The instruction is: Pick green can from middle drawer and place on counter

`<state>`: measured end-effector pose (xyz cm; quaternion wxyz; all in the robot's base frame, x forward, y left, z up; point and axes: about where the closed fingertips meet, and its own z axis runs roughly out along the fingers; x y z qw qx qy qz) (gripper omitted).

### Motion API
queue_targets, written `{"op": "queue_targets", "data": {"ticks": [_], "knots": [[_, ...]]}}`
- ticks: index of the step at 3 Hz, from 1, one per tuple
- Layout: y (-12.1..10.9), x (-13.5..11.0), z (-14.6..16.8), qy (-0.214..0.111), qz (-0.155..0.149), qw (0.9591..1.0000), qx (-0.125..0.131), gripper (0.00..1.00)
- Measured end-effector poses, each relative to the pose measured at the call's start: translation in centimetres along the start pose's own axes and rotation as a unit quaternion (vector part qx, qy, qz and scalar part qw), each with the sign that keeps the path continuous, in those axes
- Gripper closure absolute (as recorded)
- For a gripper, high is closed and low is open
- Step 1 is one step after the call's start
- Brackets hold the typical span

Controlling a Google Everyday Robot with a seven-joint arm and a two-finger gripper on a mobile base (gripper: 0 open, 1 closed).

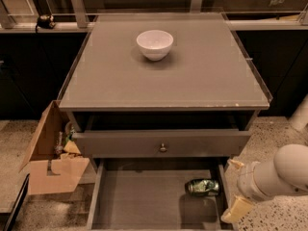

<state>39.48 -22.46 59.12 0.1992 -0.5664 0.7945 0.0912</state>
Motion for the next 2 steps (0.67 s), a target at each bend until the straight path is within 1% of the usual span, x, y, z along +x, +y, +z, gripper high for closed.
{"op": "queue_targets", "data": {"ticks": [1, 2], "knots": [[-0.5, 0.7, 2.9, -0.013, -0.006, 0.9998, 0.01, 0.0], [-0.7, 1.6, 6.9, -0.035, -0.027, 0.9989, -0.016, 0.0]]}}
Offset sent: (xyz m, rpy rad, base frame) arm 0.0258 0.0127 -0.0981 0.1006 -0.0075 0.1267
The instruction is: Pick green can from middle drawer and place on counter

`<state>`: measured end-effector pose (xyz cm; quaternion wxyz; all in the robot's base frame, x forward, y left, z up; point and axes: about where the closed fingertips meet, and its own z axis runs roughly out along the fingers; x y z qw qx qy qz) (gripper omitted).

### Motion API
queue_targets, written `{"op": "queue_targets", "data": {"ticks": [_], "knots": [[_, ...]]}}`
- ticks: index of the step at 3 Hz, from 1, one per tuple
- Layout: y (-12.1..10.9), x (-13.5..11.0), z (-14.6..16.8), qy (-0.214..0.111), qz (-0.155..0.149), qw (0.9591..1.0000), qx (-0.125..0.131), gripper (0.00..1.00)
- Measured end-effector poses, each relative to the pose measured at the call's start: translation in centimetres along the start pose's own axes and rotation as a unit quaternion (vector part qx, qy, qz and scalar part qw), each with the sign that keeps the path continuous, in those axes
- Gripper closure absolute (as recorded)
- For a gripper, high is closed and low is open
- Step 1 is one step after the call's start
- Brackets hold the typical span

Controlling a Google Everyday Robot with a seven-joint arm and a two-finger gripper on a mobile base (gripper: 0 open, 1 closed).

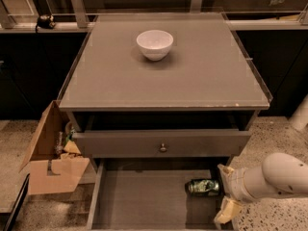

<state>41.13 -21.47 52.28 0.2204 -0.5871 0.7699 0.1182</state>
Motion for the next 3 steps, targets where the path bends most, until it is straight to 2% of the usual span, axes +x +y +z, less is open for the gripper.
{"op": "queue_targets", "data": {"ticks": [3], "knots": [[-0.5, 0.4, 1.3, -0.013, 0.005, 0.9998, 0.013, 0.0]]}}
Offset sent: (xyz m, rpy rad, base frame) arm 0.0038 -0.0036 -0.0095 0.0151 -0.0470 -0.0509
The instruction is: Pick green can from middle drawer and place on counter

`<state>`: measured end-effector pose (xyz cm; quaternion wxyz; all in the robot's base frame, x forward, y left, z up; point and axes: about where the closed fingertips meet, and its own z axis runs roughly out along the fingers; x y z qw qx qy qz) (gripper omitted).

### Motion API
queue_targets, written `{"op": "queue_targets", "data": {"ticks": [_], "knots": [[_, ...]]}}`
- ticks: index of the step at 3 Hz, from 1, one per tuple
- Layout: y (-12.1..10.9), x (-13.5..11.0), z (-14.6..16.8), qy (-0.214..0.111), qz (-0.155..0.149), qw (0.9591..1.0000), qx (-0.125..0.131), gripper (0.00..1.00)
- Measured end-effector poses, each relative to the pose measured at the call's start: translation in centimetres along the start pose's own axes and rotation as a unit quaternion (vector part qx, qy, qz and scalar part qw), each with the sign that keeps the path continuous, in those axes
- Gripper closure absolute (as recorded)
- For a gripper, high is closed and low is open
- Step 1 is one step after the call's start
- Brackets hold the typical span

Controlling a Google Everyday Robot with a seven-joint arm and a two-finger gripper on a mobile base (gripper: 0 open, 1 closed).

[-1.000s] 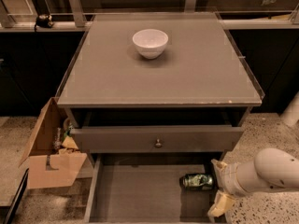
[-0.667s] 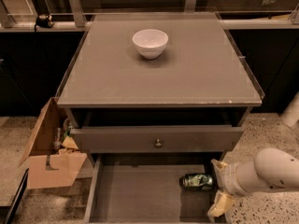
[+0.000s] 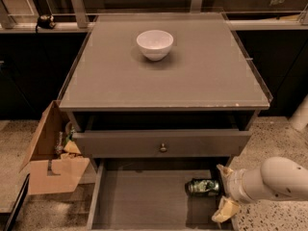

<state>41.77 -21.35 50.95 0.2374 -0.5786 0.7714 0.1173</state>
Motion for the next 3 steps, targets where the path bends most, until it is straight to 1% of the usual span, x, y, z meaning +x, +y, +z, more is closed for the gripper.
{"op": "queue_targets", "data": {"ticks": [1, 2, 3], "knots": [[-0.5, 0.2, 1.2, -0.008, 0.0, 0.9999, -0.009, 0.0], [-1.3, 0.3, 3.0, -0.015, 0.001, 0.9995, -0.028, 0.0], [-2.1, 0.5, 5.3, -0.018, 0.01, 0.9986, -0.049, 0.0]]}}
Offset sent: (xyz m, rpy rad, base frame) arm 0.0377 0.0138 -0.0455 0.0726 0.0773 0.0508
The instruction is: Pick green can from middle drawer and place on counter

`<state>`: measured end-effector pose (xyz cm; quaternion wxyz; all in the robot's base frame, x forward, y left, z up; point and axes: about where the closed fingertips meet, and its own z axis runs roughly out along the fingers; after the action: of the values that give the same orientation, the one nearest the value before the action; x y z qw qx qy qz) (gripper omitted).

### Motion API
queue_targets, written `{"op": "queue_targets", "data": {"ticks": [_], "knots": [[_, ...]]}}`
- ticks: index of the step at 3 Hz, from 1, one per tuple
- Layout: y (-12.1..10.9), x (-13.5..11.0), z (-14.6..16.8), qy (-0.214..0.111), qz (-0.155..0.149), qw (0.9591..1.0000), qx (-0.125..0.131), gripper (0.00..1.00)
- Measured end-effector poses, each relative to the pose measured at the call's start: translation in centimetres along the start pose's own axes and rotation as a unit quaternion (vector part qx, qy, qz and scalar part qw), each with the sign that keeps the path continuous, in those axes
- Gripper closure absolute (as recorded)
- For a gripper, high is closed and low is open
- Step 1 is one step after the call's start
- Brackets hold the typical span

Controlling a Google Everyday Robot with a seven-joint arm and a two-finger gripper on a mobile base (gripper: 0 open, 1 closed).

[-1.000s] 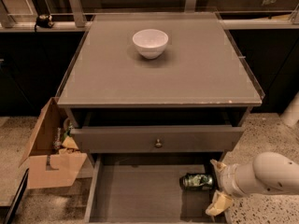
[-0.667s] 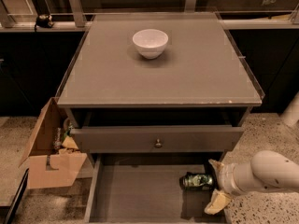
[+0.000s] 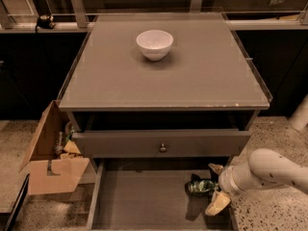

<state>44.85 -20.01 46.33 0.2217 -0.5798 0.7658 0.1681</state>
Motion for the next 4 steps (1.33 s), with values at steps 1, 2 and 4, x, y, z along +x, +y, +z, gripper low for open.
{"op": "queue_targets", "data": {"ticks": [1, 2, 4], "knots": [[0.0, 0.0, 0.0, 0.0, 0.0, 1.0, 0.0, 0.0], [0.0, 0.2, 0.4, 0.004, 0.001, 0.9999, 0.011, 0.0], [-1.3, 1.3, 3.5, 0.005, 0.013, 0.9997, 0.018, 0.0]]}}
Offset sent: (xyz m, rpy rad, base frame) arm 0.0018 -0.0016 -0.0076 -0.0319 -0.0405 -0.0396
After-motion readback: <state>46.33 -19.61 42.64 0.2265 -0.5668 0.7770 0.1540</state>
